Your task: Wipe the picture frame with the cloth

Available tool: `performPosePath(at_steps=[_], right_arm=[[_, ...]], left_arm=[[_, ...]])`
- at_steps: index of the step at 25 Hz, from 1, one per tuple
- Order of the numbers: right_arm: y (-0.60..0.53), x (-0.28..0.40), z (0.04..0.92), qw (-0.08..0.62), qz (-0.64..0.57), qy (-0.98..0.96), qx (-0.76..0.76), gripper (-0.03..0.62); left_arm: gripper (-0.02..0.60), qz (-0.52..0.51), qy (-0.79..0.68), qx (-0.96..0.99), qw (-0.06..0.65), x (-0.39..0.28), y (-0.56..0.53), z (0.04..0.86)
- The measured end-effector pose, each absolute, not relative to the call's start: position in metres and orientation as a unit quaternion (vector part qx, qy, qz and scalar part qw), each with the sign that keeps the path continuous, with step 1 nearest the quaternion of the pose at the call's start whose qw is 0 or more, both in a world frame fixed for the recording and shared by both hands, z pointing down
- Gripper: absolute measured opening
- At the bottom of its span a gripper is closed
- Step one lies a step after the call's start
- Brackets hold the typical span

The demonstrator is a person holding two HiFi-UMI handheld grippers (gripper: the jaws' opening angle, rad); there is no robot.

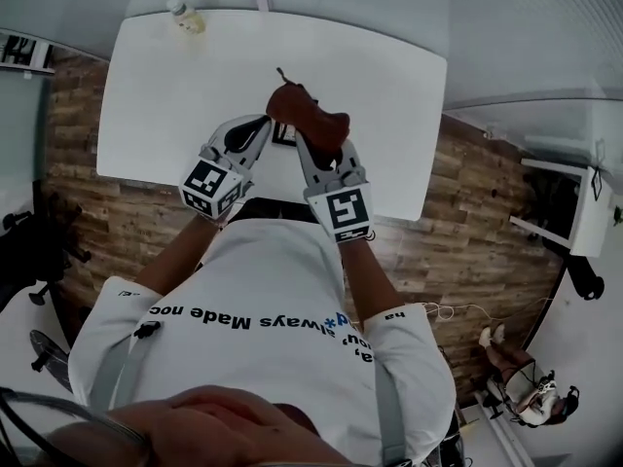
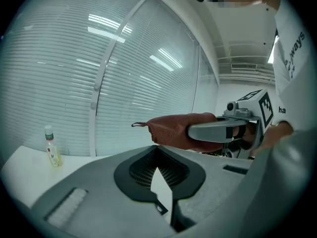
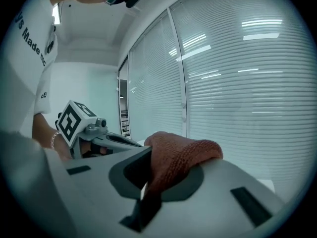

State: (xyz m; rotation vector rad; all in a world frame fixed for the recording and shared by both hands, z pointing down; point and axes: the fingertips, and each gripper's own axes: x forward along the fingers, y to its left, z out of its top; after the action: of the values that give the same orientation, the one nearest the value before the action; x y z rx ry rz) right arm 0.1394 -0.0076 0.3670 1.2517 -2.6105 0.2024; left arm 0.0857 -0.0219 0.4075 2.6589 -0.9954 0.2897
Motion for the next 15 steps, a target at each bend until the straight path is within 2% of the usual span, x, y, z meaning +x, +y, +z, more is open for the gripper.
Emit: performPosePath(at_steps=[15], right_arm=[[0.048,0.136,0.217,0.058,0.016,-0.900,0.432,0.031]], left_arm=[[0.002,0.005,-0.328,0.943,0.054,0.087,0.024,0.251]])
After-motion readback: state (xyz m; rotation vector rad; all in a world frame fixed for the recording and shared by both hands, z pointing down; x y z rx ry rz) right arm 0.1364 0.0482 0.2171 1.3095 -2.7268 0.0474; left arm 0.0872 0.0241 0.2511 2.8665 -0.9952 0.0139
